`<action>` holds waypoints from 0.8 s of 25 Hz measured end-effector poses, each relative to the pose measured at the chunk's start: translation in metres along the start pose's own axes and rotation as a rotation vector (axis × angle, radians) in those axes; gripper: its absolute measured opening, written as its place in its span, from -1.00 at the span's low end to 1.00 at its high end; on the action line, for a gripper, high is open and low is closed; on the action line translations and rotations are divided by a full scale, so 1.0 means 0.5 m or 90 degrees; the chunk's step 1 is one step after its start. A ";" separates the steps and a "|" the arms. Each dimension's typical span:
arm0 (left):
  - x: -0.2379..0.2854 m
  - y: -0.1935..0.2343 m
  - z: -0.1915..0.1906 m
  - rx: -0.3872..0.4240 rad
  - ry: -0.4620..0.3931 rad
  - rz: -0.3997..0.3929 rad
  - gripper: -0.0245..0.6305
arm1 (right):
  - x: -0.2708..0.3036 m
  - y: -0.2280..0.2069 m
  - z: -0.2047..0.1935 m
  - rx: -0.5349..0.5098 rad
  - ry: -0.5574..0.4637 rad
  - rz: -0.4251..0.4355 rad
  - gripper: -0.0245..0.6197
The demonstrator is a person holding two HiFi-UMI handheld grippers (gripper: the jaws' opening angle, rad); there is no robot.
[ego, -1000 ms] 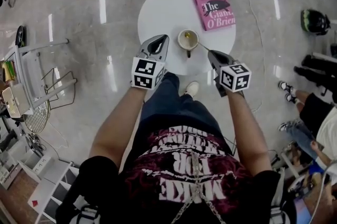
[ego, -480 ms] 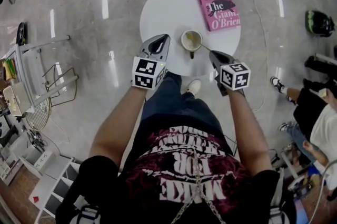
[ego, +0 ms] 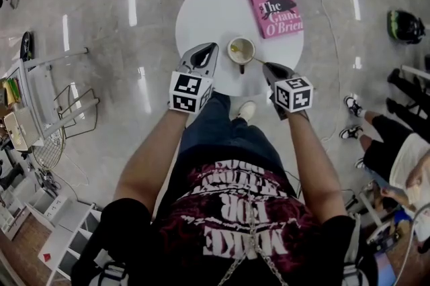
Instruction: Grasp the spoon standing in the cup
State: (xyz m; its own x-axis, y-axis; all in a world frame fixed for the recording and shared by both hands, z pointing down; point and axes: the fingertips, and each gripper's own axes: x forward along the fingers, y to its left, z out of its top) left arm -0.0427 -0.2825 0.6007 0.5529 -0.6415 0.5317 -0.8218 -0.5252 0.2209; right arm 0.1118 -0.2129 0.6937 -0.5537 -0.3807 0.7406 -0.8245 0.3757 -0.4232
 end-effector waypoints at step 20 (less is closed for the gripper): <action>-0.051 -0.044 0.040 0.009 -0.044 0.011 -0.85 | -0.101 -0.017 0.038 -0.030 -0.066 -0.028 -0.80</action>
State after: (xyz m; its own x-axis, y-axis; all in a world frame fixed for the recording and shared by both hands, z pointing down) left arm -0.0360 -0.2657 0.5661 0.5468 -0.6873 0.4781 -0.8299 -0.5206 0.2007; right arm 0.1446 -0.2127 0.6502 -0.5289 -0.4816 0.6988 -0.8428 0.3954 -0.3653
